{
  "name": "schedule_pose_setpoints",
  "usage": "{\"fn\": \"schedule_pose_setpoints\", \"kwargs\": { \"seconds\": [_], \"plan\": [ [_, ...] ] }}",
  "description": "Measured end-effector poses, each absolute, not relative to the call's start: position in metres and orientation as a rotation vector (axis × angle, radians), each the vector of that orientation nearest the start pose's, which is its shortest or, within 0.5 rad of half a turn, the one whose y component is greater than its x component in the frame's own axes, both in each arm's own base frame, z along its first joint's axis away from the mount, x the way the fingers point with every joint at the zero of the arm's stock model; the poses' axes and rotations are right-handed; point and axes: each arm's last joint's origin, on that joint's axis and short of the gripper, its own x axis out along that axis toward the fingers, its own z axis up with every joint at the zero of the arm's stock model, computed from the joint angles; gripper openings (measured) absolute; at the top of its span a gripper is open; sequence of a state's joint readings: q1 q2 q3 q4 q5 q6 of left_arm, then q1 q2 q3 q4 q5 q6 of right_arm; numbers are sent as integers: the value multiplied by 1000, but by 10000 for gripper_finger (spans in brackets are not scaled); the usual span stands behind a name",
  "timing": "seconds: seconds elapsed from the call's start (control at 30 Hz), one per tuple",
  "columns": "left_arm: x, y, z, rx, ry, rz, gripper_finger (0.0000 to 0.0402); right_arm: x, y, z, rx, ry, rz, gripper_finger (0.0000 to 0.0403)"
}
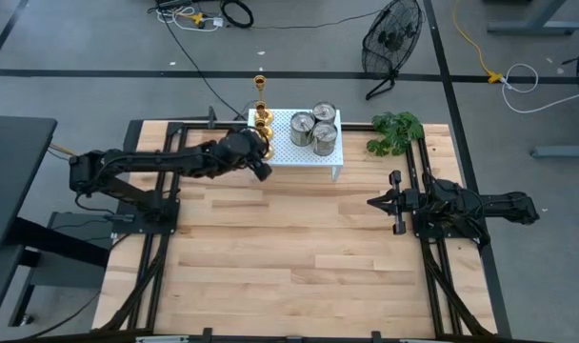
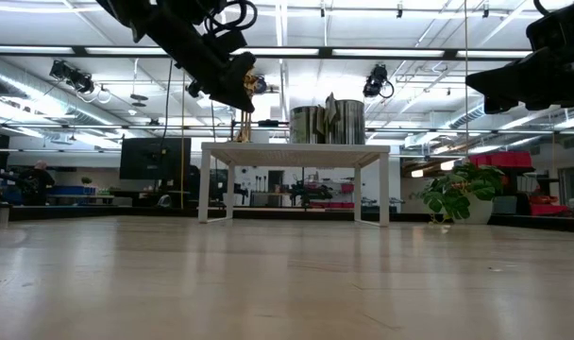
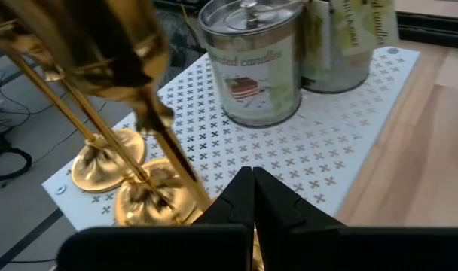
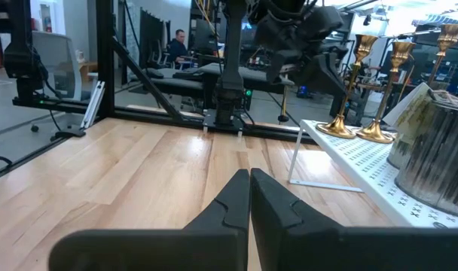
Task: Pick & Place candle stick holders
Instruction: Put the candle holder aligned with the other candle holder on the shelf
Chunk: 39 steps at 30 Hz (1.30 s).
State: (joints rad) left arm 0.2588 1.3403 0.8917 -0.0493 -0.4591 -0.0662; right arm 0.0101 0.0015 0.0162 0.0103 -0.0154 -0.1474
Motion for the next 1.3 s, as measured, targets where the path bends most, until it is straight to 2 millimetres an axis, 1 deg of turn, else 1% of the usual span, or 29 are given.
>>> {"fn": "schedule_pose_setpoints", "kwargs": {
  "seconds": [0.3,0.57,0.77,1.3],
  "plan": [
    [273,94,264,-3,484,776,3,97,1,170,-147,-27,24,17],
    [273,95,264,8,488,784,3,97,1,170,-147,-27,24,17],
    [272,95,264,49,502,798,2,97,1,170,-147,-26,24,17],
    [274,92,264,32,498,742,4,97,1,170,-147,-27,24,17]
  ]
}}
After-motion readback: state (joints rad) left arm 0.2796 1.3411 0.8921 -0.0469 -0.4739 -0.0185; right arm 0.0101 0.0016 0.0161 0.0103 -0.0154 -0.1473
